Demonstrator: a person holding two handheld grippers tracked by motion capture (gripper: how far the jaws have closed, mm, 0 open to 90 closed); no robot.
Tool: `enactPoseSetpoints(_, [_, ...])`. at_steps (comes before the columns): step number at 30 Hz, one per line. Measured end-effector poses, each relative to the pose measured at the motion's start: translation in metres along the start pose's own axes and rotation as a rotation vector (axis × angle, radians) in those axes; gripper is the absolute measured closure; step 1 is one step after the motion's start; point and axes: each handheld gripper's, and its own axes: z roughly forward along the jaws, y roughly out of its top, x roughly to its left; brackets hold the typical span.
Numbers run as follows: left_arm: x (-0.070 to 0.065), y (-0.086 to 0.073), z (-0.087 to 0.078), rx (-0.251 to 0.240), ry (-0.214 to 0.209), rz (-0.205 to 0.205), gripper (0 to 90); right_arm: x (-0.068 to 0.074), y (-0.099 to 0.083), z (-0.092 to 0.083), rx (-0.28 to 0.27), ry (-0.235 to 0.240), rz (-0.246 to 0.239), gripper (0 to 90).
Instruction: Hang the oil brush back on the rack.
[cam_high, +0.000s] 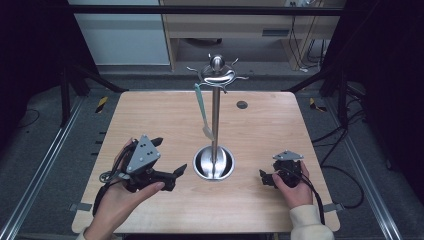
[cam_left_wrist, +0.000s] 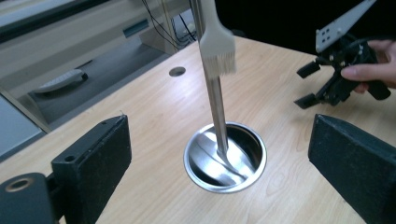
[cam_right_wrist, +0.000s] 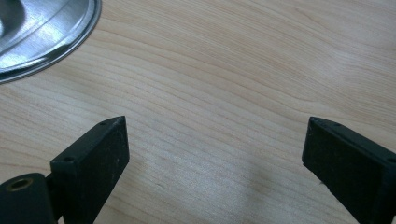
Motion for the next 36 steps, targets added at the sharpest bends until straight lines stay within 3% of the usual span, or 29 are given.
enactPoseSetpoints(4, [-0.002, -0.012, 0.004, 0.031, -0.014, -0.011, 5.2, 0.000, 0.000, 0.000, 0.001, 0.002, 0.002, 7.9])
enactPoseSetpoints(23, [-0.001, -0.070, 0.024, 0.128, 0.015, -0.025, 4.9, 0.000, 0.000, -0.001, 0.000, -0.002, 0.001, 8.0])
enactPoseSetpoints(28, [0.002, -0.087, 0.029, 0.163, 0.039, -0.018, 4.9, 0.000, 0.000, -0.001, 0.002, -0.003, -0.003, 8.0])
enactPoseSetpoints(36, [0.013, -0.112, 0.033, 0.196, 0.052, -0.052, 4.9, 0.000, -0.001, -0.001, 0.003, -0.003, -0.003, 8.0])
